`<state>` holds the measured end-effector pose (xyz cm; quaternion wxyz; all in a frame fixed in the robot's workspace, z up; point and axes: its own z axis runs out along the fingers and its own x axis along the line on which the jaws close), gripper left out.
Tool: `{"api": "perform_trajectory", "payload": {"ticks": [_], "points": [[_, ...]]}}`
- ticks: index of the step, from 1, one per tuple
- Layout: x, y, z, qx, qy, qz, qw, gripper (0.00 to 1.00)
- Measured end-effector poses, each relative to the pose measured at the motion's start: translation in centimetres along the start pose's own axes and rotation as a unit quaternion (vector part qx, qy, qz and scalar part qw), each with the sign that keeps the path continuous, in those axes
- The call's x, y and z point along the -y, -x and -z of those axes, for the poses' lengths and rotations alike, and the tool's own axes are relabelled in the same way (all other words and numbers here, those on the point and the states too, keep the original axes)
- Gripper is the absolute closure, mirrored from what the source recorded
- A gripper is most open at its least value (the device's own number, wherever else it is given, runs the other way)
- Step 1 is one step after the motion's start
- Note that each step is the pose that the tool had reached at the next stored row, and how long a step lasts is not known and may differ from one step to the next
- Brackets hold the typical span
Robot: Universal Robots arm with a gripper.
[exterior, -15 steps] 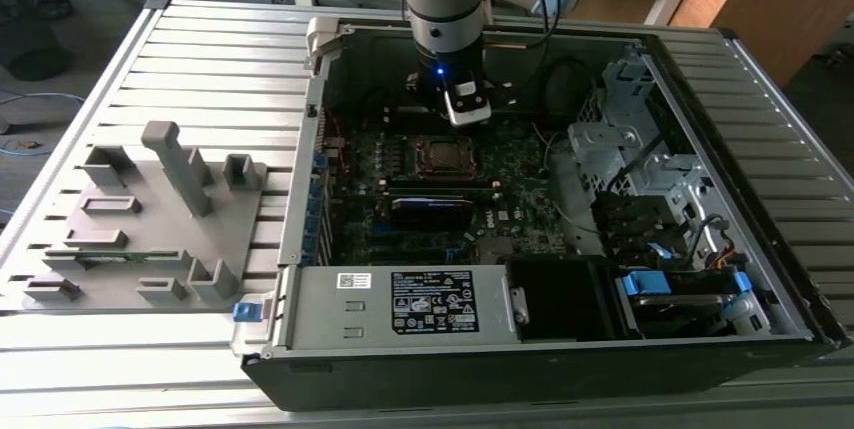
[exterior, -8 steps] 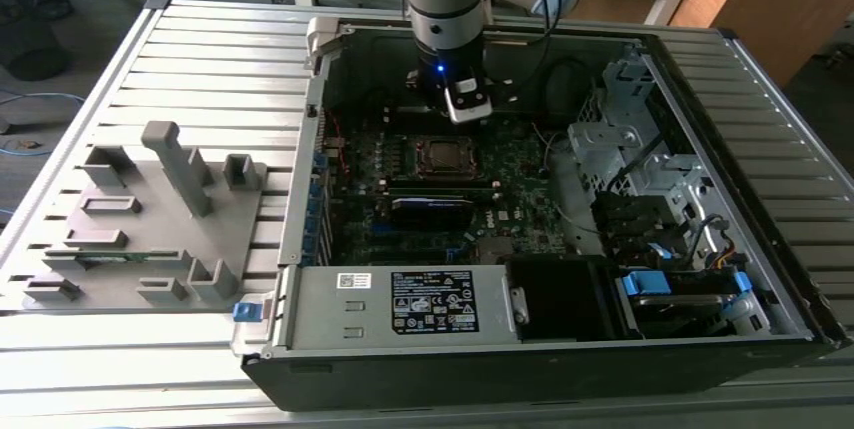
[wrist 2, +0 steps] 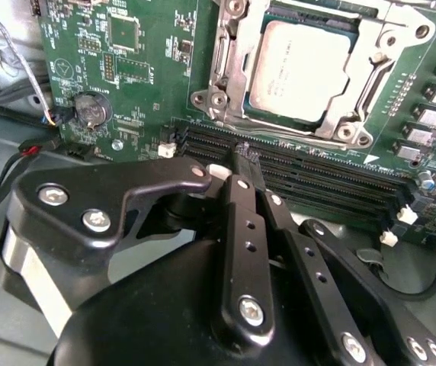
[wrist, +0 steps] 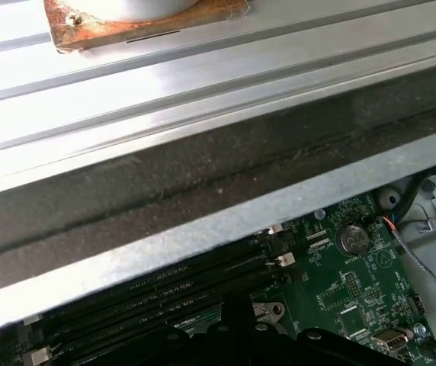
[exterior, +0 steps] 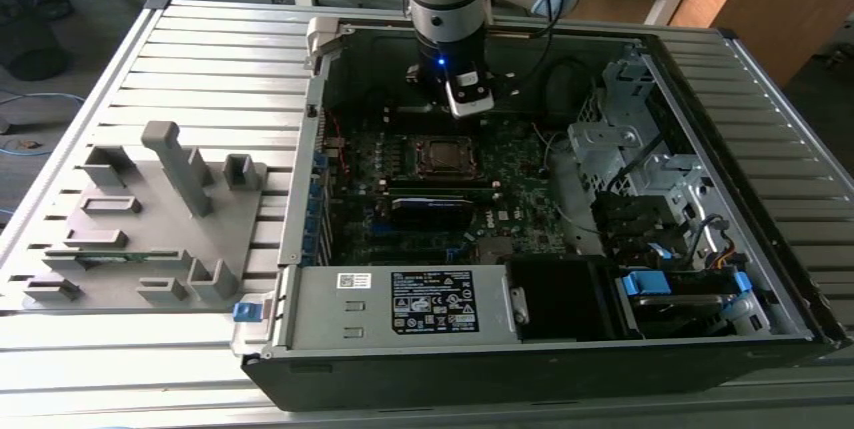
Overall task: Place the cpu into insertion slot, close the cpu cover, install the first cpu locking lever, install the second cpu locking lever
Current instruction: 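Install the first cpu locking lever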
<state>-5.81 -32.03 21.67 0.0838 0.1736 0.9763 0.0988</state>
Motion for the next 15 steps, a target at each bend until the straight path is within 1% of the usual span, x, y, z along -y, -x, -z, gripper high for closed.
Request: {"api": "perform_trajectory", "payload": {"ticks": [2,3,4,5,6,8,11,13,15], "points": [[0.00,0.00,0.01,0.0000,-0.0003,0.000,1.00000,0.89],[-0.01,0.00,0.01,0.0003,-0.0015,0.000,1.00000,0.89],[-0.01,0.00,0.01,0.0007,-0.0047,0.001,0.99999,0.89],[-0.01,0.01,0.01,0.0010,-0.0090,0.001,0.99996,0.89],[-0.01,0.02,0.00,0.0011,-0.0141,0.002,0.99990,0.89],[-0.01,0.02,0.00,0.0016,-0.0251,0.004,0.99968,0.89],[-0.01,0.03,0.00,0.0023,-0.0390,0.006,0.99922,0.89],[-0.02,0.06,-0.01,0.0021,-0.0481,0.007,0.99881,0.89],[-0.03,0.10,-0.01,0.0012,-0.0571,0.008,0.99833,0.89]]}}
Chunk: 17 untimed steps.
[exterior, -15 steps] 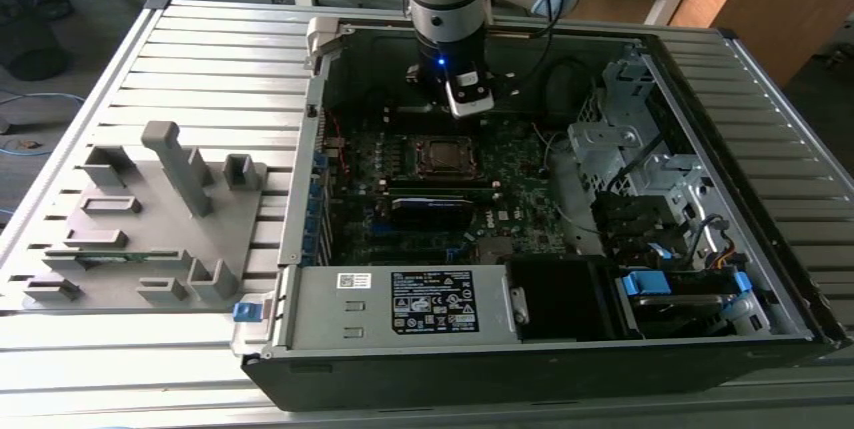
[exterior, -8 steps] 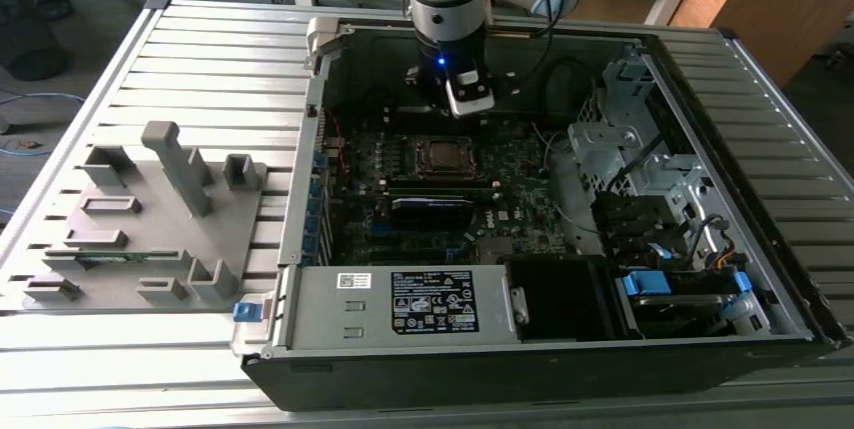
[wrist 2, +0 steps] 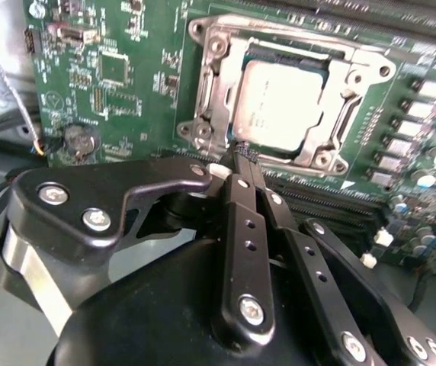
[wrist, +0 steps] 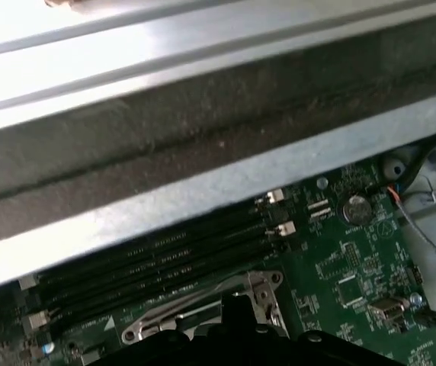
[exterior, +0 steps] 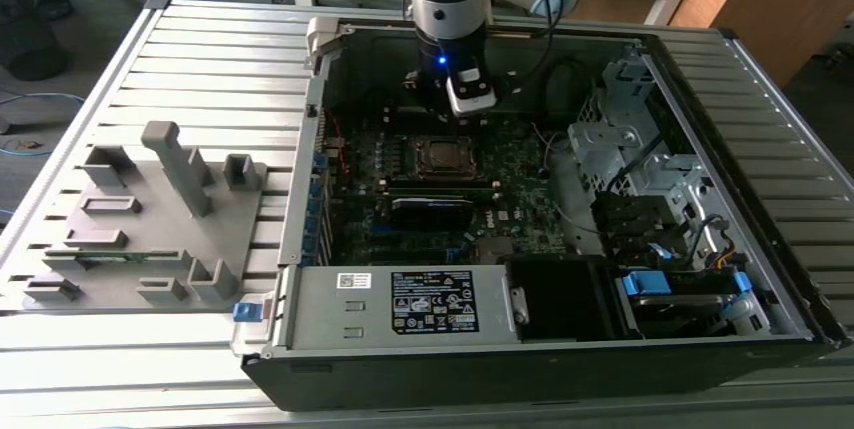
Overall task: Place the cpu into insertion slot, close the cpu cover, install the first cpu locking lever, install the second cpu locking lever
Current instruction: 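Install the first cpu locking lever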
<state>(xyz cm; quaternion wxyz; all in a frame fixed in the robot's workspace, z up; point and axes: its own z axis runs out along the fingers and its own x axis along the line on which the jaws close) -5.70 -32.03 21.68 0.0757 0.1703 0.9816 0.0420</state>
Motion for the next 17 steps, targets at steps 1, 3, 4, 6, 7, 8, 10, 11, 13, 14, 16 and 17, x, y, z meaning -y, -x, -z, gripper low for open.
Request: {"api": "perform_trajectory", "payload": {"ticks": [1,3,4,6,7,8,10,11,13,14,16,17], "points": [[-0.01,0.02,0.00,-0.0008,-0.0049,0.001,0.99999,0.89],[-0.01,0.04,0.00,-0.0013,-0.0126,0.002,0.99992,0.89],[-0.01,0.04,0.00,-0.0010,-0.0138,0.002,0.99990,0.89],[-0.01,0.04,0.00,-0.0010,-0.0140,0.002,0.99990,0.89],[-0.01,0.04,-0.01,-0.0011,-0.0141,0.002,0.99990,0.89],[-0.02,0.04,-0.02,-0.0024,-0.0145,0.002,0.99989,0.89],[-0.01,0.04,-0.04,-0.0094,-0.0171,0.001,0.99981,0.89],[-0.01,0.04,-0.05,-0.0142,-0.0188,0.001,0.99972,0.89],[-0.01,0.03,-0.09,-0.0248,-0.0226,0.001,0.99944,0.89],[-0.01,0.03,-0.11,-0.0298,-0.0244,0.001,0.99926,0.89],[0.00,0.02,-0.10,-0.0328,-0.0256,0.000,0.99913,0.89],[0.00,0.02,-0.10,-0.0331,-0.0257,0.000,0.99912,0.89]]}}
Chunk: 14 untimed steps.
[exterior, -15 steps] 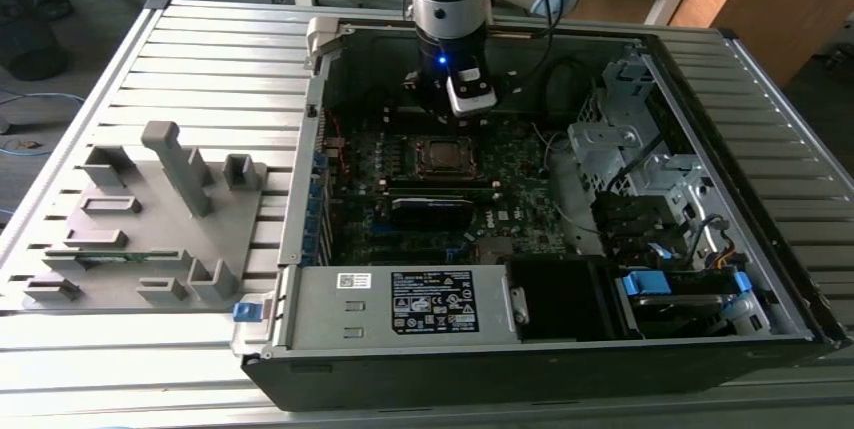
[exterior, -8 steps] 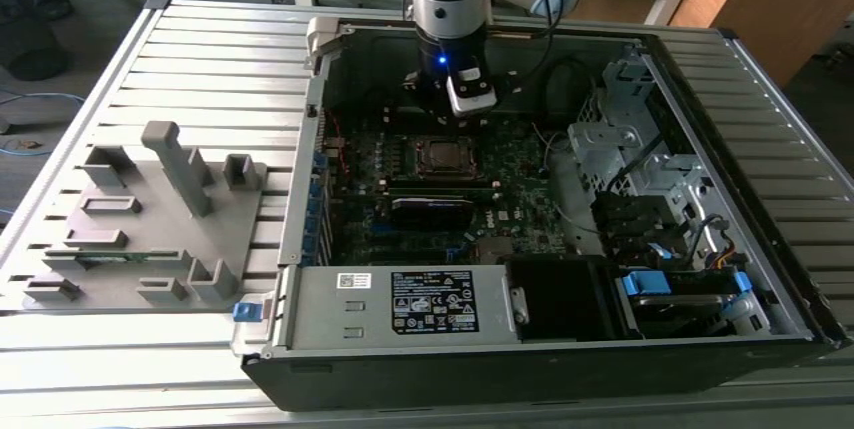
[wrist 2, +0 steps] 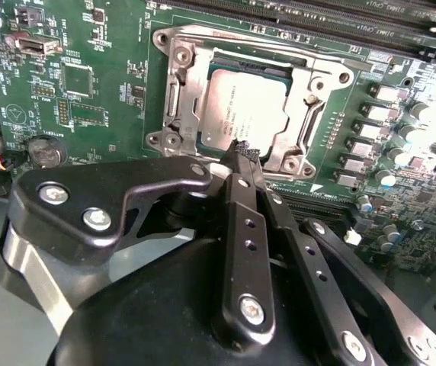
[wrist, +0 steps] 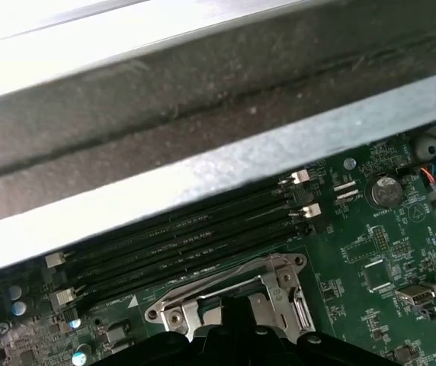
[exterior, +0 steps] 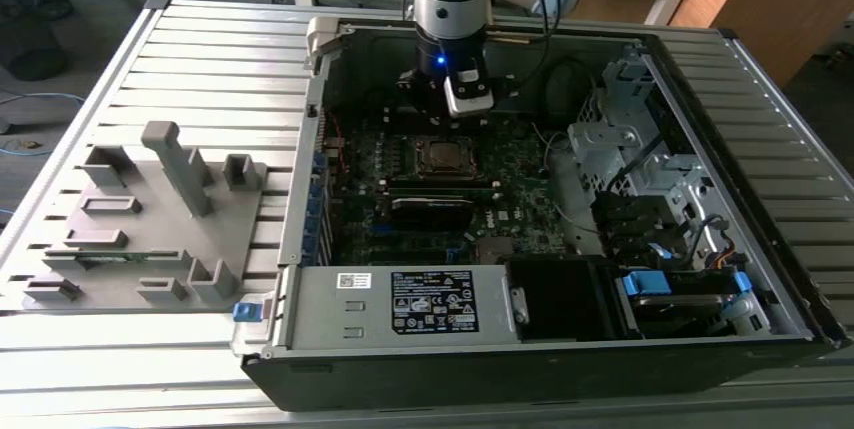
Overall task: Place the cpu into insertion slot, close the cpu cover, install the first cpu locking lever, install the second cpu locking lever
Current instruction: 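Install the first cpu locking lever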
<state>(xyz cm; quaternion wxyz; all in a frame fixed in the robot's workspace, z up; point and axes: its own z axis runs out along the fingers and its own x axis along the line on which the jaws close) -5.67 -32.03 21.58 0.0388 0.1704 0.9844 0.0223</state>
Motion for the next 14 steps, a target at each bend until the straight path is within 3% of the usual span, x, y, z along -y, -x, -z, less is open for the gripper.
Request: {"api": "perform_trajectory", "payload": {"ticks": [4,8,14], "points": [[-0.01,0.01,-0.01,-0.0007,0.0001,0.002,1.00000,0.89],[-0.01,0.03,-0.02,-0.0016,0.0013,0.020,0.99981,0.89],[-0.03,0.08,-0.06,-0.0036,0.0037,0.054,0.99851,0.89]]}}
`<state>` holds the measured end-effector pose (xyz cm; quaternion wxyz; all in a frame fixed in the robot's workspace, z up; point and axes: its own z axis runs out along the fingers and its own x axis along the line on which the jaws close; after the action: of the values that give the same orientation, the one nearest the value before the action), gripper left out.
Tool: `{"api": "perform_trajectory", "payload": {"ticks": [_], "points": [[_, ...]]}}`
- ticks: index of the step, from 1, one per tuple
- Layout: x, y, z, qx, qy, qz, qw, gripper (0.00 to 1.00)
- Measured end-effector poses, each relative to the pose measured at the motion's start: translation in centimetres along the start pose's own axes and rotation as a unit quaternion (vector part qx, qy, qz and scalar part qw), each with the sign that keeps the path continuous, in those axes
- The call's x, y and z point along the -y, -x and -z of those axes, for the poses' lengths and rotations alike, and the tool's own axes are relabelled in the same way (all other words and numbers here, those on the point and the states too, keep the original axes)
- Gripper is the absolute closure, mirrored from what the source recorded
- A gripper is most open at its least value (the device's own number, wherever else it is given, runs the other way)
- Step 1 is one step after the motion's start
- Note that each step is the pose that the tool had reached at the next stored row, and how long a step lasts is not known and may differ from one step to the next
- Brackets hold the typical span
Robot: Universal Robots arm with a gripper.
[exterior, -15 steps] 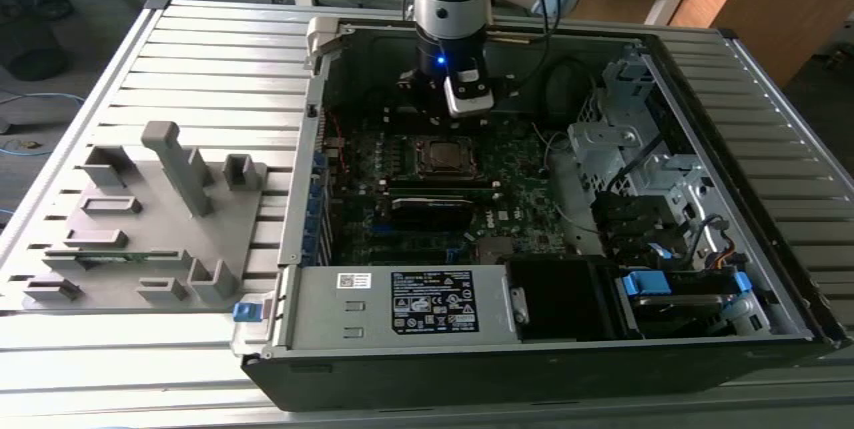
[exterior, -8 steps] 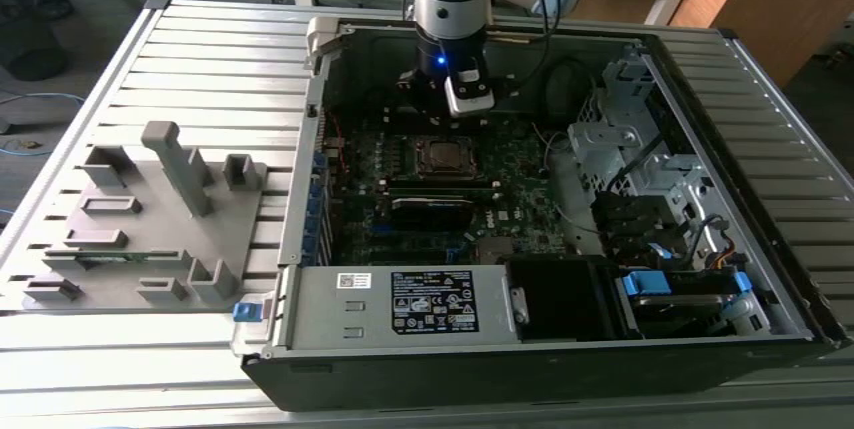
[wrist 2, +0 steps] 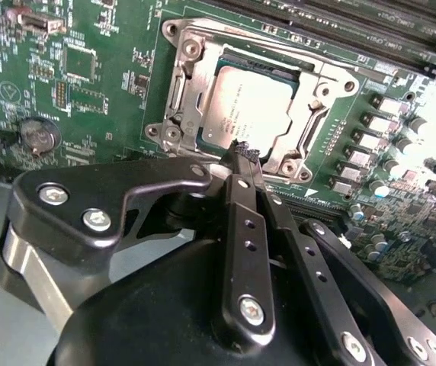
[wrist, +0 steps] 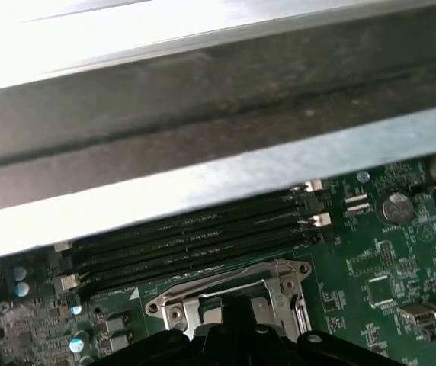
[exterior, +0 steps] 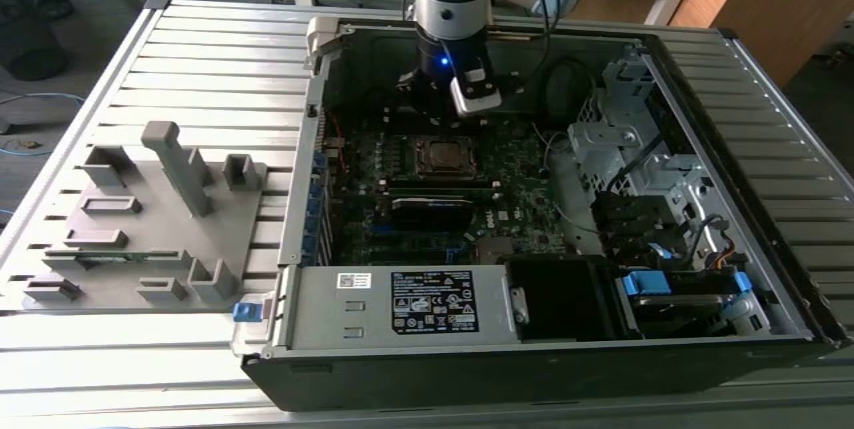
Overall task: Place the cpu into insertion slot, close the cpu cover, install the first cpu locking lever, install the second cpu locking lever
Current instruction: 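Install the first cpu locking lever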
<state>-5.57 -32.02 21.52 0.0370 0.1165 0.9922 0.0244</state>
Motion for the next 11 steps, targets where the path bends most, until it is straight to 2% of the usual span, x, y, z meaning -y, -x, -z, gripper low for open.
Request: {"api": "perform_trajectory", "payload": {"ticks": [5,11], "points": [[-0.01,0.05,-0.05,-0.0016,0.0019,0.028,0.99960,0.89],[-0.02,0.09,-0.12,-0.0033,0.0027,0.055,0.99847,0.89]]}}
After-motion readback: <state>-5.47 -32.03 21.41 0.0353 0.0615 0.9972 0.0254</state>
